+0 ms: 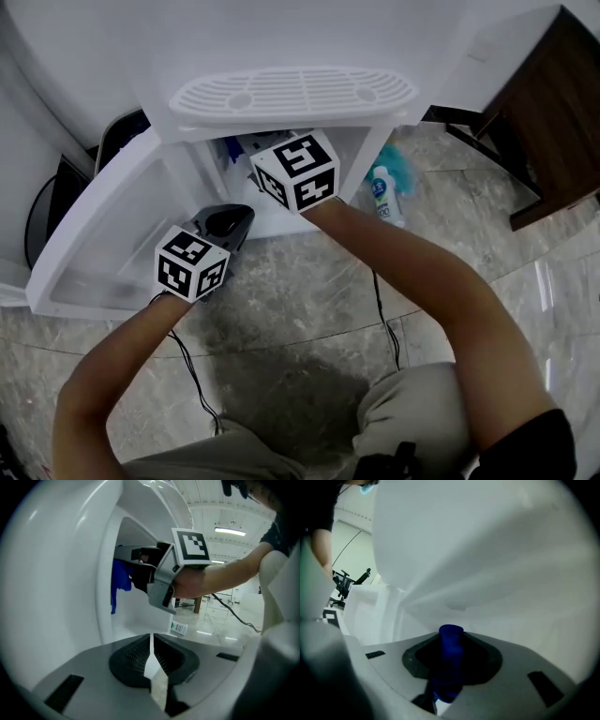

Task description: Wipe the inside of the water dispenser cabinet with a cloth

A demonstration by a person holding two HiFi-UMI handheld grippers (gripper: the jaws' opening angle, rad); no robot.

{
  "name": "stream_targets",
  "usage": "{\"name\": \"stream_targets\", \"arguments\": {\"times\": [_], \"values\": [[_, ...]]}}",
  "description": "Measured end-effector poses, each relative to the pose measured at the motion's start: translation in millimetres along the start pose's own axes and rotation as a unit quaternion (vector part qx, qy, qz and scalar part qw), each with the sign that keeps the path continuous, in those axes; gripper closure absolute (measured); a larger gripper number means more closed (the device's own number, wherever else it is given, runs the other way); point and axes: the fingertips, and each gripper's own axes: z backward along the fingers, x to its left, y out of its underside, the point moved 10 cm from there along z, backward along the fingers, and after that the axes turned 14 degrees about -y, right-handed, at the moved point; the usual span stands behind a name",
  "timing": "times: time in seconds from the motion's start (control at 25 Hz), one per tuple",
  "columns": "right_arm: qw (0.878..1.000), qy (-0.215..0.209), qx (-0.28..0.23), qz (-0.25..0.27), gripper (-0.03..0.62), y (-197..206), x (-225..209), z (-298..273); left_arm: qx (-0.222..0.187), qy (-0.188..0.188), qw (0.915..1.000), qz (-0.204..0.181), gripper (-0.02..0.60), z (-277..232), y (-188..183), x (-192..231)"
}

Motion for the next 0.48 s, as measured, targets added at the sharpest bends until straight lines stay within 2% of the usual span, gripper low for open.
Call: {"name": "stream_targets", "arguments": {"times": [0.08, 0.12, 0.2, 0.32, 0.48], "values": [[1.000, -0.010, 0.017, -0.020, 0.508, -1, 5, 19, -0.017, 0.002, 0.9999, -0.003, 0.571, -2, -11, -7], [0.999, -0.014, 0.027, -0.032, 0.508, -2, 7, 28, -0.024, 0.003, 0.9997, -0.004, 0.545, -3, -16, -10], [0.997, -0.022, 0.050, -0.045, 0.508, -5, 10, 48, -0.038, 0.005, 0.9993, 0.000, 0.409, -5, -24, -14], [0.995, -0.036, 0.085, -0.043, 0.508, -13, 11, 73, -0.063, 0.004, 0.9980, 0.008, 0.320, -10, -32, -15], [0.989, -0.043, 0.137, -0.035, 0.508, -17, 7, 104, -0.091, 0.020, 0.9956, 0.011, 0.287, -22, -49, -21]]}}
